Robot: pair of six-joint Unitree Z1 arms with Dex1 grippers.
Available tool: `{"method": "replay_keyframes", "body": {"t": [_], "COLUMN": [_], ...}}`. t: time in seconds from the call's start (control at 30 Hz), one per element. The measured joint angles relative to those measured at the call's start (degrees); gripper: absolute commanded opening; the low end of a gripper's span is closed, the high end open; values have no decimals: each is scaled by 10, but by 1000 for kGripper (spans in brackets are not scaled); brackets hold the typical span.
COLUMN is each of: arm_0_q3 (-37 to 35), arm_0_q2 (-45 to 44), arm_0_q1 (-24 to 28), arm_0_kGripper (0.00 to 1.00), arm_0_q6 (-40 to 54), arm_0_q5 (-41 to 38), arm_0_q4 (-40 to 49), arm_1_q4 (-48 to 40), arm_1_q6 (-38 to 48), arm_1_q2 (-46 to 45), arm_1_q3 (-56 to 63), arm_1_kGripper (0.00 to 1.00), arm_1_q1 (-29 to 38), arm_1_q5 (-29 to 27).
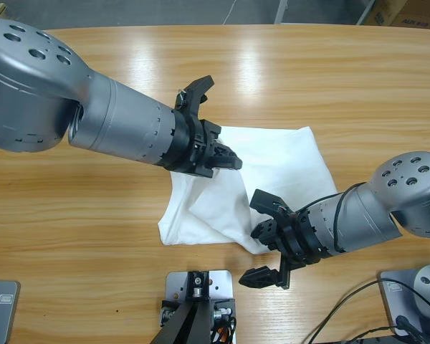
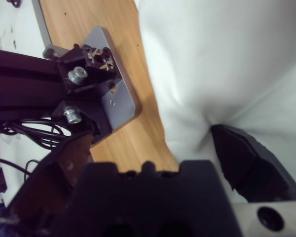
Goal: Fold clothes
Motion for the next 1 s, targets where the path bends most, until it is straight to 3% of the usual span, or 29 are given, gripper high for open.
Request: {"method": "replay_keyframes", "body": {"t": [0.1, 0.13, 0.27, 0.37, 0.63, 0.7, 0.9, 1.0], "arm_0_q3": [-2, -2, -2, -1, -1, -1, 4, 5], "arm_0_q2": [3, 3, 3, 3, 3, 3, 3, 3], "arm_0_q1": [4, 5, 11, 19, 37, 37, 37, 38], "arm_0_kGripper": [0, 55, 383, 688, 715, 715, 715, 715], "arm_0_q6": [34, 44, 54, 53, 11, 8, -11, -15], "arm_0_q5": [-4, -4, -1, 9, 59, 59, 61, 61], "arm_0_q4": [7, 11, 38, 78, 144, 145, 146, 146], "arm_1_q4": [-19, -24, -48, -58, -78, -18, 402, 486], "arm_1_q6": [0, 0, 0, 0, 0, 0, -76, -100], "arm_1_q2": [5, 7, 16, 20, 8, -39, -274, -315], "arm_1_q3": [8, 10, 17, 18, 34, 31, -185, -257], "arm_1_kGripper": [1000, 1000, 1000, 1000, 996, 996, 996, 984], "arm_1_q1": [0, 0, 0, 0, 1, 1, -10, -15], "arm_1_q5": [3, 5, 15, 19, 1, -25, -203, -272]}}
